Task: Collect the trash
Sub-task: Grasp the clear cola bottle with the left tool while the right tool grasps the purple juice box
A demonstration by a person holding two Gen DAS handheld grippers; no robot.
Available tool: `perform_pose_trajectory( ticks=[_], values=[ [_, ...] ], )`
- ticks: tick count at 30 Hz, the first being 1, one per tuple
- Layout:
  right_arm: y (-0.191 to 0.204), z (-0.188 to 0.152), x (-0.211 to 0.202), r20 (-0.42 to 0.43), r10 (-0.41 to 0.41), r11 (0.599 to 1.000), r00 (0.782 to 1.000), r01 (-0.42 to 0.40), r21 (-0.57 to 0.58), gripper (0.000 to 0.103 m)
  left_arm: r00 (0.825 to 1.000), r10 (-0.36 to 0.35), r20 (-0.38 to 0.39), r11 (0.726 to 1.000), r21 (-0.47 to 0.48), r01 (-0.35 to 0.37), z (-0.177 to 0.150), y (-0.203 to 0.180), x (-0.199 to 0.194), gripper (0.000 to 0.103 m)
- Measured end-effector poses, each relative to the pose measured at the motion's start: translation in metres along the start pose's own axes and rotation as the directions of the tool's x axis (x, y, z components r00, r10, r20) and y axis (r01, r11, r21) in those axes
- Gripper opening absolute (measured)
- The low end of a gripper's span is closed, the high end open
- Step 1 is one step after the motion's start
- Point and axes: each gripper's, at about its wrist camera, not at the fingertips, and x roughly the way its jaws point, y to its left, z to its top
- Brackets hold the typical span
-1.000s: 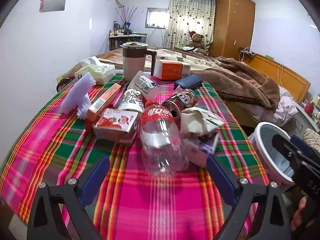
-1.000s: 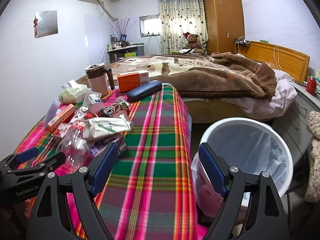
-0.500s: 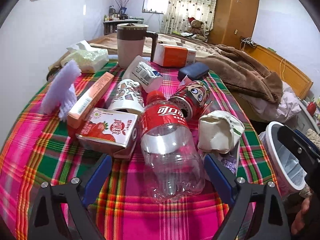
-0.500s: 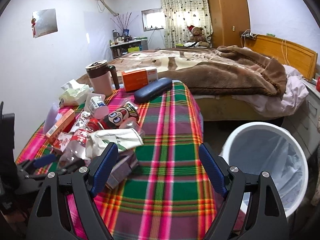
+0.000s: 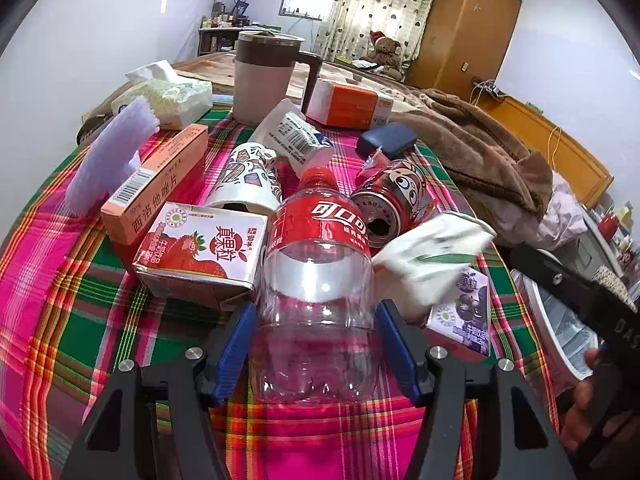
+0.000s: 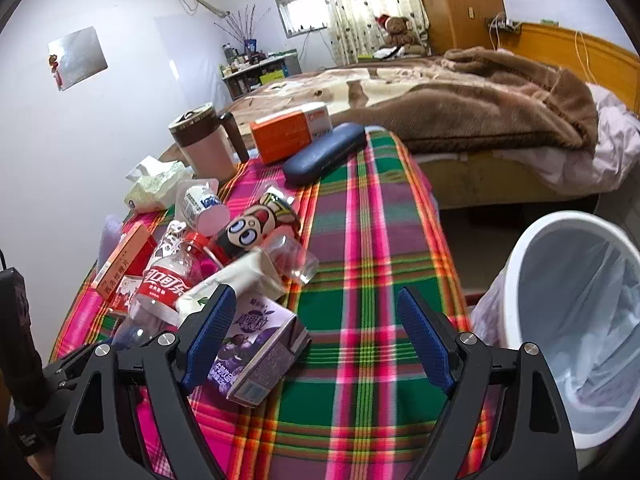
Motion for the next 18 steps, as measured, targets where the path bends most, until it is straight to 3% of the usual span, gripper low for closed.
perform_pose_trajectory(
  ticks=[18],
  values=[
    [0.027,-0.012,0.038,-0.155,0.076,0.997,0.985,-0.074,0.023,0.084,0.999,0.047,0.009,0.999,0.009,-0.047,0.001,0.014,-0.012,0.063]
  ],
)
